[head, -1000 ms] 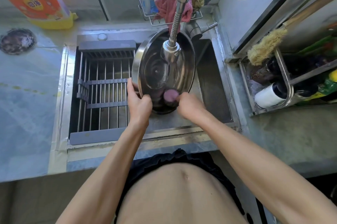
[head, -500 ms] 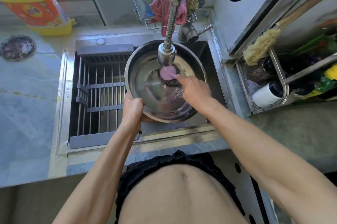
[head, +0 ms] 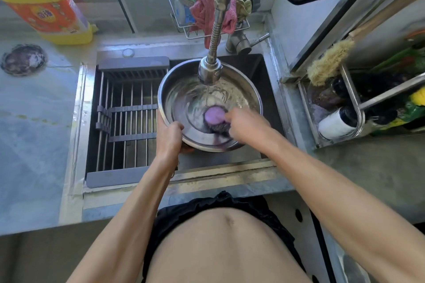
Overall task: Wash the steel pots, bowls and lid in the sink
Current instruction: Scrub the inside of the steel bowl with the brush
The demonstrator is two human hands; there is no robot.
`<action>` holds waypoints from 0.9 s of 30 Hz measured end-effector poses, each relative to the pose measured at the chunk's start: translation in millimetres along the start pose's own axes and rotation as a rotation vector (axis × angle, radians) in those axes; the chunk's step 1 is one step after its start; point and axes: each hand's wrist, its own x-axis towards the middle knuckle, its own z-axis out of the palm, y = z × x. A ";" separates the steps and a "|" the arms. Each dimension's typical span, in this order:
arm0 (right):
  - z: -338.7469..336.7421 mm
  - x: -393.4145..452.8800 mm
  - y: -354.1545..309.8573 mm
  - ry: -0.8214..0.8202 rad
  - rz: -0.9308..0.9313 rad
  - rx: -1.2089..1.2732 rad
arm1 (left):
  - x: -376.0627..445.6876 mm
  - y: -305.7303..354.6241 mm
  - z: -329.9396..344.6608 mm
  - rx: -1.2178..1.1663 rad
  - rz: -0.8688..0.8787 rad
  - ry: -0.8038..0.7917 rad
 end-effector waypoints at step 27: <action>-19.2 22.4 -9.8 0.243 -0.023 0.067 | -13.4 1.8 15.9 0.118 0.230 0.067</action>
